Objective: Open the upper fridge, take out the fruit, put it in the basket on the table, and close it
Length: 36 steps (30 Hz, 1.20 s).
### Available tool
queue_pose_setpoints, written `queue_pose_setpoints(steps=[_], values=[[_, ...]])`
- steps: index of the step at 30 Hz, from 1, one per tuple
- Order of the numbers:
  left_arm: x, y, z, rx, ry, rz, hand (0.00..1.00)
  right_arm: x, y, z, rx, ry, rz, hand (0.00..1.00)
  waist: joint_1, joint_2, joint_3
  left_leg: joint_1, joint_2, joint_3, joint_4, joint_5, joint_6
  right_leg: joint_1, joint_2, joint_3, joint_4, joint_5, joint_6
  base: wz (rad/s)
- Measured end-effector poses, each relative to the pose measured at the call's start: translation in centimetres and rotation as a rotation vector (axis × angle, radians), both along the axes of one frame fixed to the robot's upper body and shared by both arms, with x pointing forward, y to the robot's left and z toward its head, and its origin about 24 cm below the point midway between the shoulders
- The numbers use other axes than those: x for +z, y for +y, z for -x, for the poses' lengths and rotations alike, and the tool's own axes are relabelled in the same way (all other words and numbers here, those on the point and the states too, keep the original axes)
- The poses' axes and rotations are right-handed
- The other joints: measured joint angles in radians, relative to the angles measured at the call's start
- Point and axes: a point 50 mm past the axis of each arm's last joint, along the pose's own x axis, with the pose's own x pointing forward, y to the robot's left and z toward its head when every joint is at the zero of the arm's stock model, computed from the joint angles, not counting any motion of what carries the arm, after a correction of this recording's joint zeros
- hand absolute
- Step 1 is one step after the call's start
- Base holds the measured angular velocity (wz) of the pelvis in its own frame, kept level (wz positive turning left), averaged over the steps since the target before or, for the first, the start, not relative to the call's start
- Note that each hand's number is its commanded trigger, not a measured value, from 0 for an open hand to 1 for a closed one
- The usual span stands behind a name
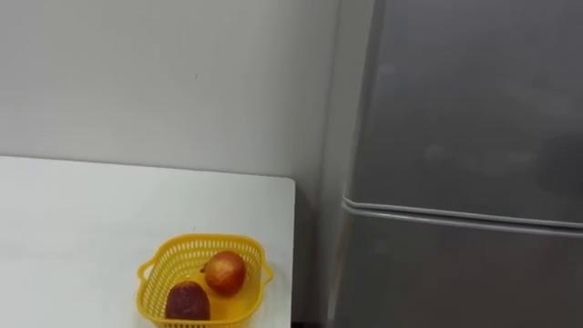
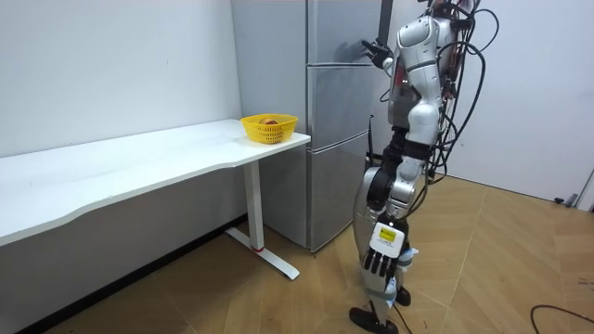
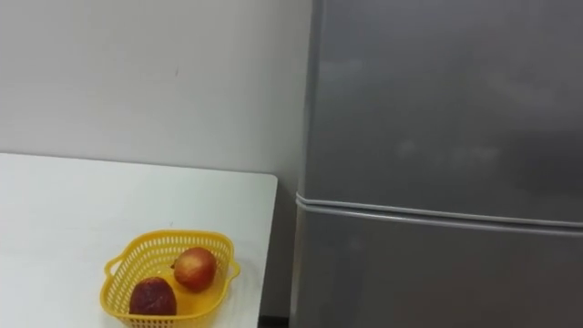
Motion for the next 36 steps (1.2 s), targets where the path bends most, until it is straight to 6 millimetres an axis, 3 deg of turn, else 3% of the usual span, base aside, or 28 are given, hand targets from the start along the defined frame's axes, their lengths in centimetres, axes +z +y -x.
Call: queue_pose_setpoints(steps=[7, 21, 27, 36], values=[[-0.1, -0.3, 0.0, 0.000, -0.003, 0.038, 0.00, 0.4, 0.0, 0.0, -0.014, -0.018, 0.021, 0.00, 0.000, 0.015, -0.0027, 0.000, -0.003, -0.006, 0.000, 0.002, 0.002, 0.001, -0.001, -0.004, 0.000, 0.002, -0.002, 0.01], [0.0, 0.1, 0.0, 0.021, -0.013, 0.004, 0.00, 1.9, -0.5, 0.5, -0.128, 0.007, 0.044, 0.00, -0.014, 0.005, -0.0048, -0.004, -0.021, -0.007, -0.019, 0.012, 0.017, -0.016, -0.014, -0.008, 0.016, -0.002, 0.010, 0.02], [0.2, 0.8, -0.3, 0.026, -0.037, -0.061, 0.00, 4.0, -2.2, 1.3, -0.246, -0.021, 0.074, 0.00, -0.027, 0.000, -0.0062, -0.002, -0.022, -0.002, -0.020, 0.012, 0.017, -0.009, -0.013, -0.007, 0.010, -0.001, 0.012, 0.01], [0.3, 1.2, -0.2, 0.032, -0.028, -0.111, 0.00, 4.2, -3.5, 2.6, -0.391, -0.007, 0.039, 0.00, -0.083, 0.005, -0.0026, -0.002, -0.020, 0.005, -0.029, 0.012, 0.016, -0.001, -0.007, 0.002, -0.009, -0.004, 0.015, 0.01]])
